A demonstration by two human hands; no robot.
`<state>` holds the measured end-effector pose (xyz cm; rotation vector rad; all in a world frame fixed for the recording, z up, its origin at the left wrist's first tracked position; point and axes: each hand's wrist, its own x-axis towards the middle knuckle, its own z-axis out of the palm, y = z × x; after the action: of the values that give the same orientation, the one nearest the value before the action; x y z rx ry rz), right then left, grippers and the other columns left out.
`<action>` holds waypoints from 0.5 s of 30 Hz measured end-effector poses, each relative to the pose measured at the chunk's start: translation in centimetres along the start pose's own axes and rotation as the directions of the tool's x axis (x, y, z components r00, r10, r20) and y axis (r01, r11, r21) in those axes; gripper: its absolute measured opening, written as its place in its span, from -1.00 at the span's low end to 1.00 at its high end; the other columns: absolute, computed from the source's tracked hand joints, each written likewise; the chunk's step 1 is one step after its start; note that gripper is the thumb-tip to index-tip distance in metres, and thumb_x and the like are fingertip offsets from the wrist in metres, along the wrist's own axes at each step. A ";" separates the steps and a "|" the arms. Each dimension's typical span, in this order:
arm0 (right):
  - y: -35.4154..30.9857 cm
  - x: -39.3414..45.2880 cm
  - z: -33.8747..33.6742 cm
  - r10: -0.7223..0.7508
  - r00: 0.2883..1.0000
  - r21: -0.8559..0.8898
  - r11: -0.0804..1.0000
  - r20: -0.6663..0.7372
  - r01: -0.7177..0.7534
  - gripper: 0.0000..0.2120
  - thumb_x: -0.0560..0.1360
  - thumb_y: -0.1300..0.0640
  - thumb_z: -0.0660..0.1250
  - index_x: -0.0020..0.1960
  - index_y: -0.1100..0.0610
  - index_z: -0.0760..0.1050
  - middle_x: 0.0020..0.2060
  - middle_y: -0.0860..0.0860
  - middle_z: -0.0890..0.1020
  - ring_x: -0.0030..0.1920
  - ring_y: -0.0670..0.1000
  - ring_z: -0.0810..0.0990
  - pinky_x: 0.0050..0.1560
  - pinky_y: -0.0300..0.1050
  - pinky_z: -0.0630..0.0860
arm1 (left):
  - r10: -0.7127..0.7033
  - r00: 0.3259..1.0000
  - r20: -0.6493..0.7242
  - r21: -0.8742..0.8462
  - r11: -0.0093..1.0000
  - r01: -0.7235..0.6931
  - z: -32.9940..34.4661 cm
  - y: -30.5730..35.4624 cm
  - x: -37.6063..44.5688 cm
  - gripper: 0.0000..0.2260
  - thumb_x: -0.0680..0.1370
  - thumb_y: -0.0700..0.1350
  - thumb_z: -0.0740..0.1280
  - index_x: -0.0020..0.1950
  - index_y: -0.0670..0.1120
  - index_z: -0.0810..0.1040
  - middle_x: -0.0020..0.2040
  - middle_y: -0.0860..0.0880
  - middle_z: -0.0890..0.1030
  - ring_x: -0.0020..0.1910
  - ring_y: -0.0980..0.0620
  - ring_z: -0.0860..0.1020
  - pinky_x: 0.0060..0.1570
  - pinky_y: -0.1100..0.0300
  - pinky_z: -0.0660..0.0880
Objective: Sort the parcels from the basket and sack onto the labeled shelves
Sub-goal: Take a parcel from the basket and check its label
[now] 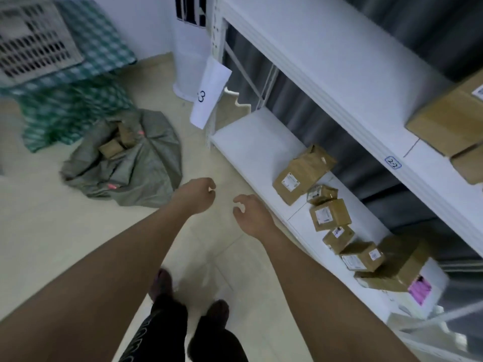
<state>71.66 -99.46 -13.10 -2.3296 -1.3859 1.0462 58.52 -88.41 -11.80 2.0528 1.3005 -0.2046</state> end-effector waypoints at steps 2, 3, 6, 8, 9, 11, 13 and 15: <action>-3.9 -0.5 0.5 -0.062 0.997 -0.001 0.998 0.035 0.062 -0.70 0.61 0.12 0.22 0.31 0.13 0.51 0.28 0.12 0.49 0.22 0.10 0.52 0.18 -0.18 0.39 | -0.029 0.999 -0.018 -0.034 0.999 0.029 -2.5 -2.2 -2.1 -0.71 0.61 -0.09 0.17 0.31 -0.05 0.49 0.26 -0.09 0.55 0.22 -0.11 0.51 0.17 0.12 0.43; -5.9 -0.6 0.8 -0.089 0.995 0.000 0.996 0.046 0.089 -0.71 0.60 0.13 0.23 0.29 0.14 0.53 0.27 0.12 0.50 0.21 0.09 0.53 0.19 -0.17 0.40 | -0.036 0.999 -0.032 -0.052 0.998 0.035 -3.7 -3.5 -3.0 -0.70 0.60 -0.08 0.17 0.30 -0.05 0.51 0.26 -0.07 0.55 0.22 -0.11 0.51 0.19 0.12 0.43; -12.3 -0.3 2.0 -0.161 0.985 -0.006 0.987 0.055 0.162 -0.74 0.59 0.14 0.25 0.24 0.13 0.56 0.22 0.13 0.55 0.15 0.09 0.56 0.18 -0.16 0.42 | -0.094 0.993 -0.073 -0.095 0.992 0.087 -7.8 -8.1 -5.1 -0.69 0.57 -0.07 0.18 0.27 -0.04 0.54 0.26 -0.09 0.56 0.22 -0.12 0.52 0.20 0.05 0.46; -16.5 0.6 3.1 -0.205 0.976 -0.008 0.978 0.070 0.206 -0.76 0.59 0.17 0.25 0.21 0.16 0.58 0.18 0.13 0.58 0.13 0.09 0.57 0.13 -0.19 0.41 | -0.112 0.989 -0.096 -0.106 0.989 0.102 -10.6 -11.2 -6.4 -0.71 0.59 -0.11 0.19 0.26 -0.11 0.54 0.23 -0.14 0.57 0.19 -0.15 0.53 0.16 0.04 0.48; -18.8 1.1 3.8 -0.222 0.972 -0.005 0.975 0.082 0.223 -0.77 0.59 0.18 0.25 0.19 0.18 0.59 0.15 0.13 0.60 0.12 0.10 0.58 0.09 -0.20 0.40 | -0.111 0.987 -0.115 -0.109 0.989 0.099 -11.9 -13.0 -6.9 -0.71 0.59 -0.12 0.19 0.27 -0.12 0.53 0.22 -0.15 0.57 0.18 -0.16 0.54 0.14 0.05 0.49; -23.2 2.2 5.2 -0.246 0.962 -0.008 0.969 0.120 0.249 -0.77 0.60 0.20 0.25 0.19 0.20 0.59 0.14 0.13 0.63 0.14 0.12 0.58 0.09 -0.19 0.42 | -0.129 0.984 -0.120 -0.131 0.985 0.113 -14.4 -16.6 -7.9 -0.70 0.59 -0.08 0.20 0.29 -0.10 0.51 0.22 -0.16 0.58 0.17 -0.16 0.54 0.12 0.04 0.49; -27.8 3.4 6.8 -0.259 0.947 -0.034 0.962 0.191 0.270 -0.76 0.60 0.19 0.25 0.20 0.21 0.59 0.17 0.14 0.62 0.18 0.13 0.57 0.14 -0.16 0.43 | -0.158 0.980 -0.121 -0.159 0.978 0.138 -17.2 -20.6 -8.6 -0.73 0.60 -0.04 0.21 0.25 -0.09 0.52 0.18 -0.14 0.59 0.13 -0.15 0.55 0.08 0.01 0.51; -32.1 4.7 8.6 -0.275 0.925 -0.053 0.953 0.261 0.298 -0.78 0.61 0.18 0.23 0.14 0.20 0.61 0.14 0.14 0.62 0.16 0.12 0.56 0.15 -0.15 0.44 | -0.175 0.976 -0.132 -0.171 0.974 0.151 -19.9 -24.3 -9.1 -0.78 0.62 -0.03 0.19 0.14 -0.10 0.53 0.13 -0.13 0.60 0.06 -0.15 0.56 0.01 0.02 0.50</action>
<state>45.70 -80.06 -4.51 -2.0183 -1.8396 1.2392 29.16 -76.38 -3.82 1.8549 1.5267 -0.0209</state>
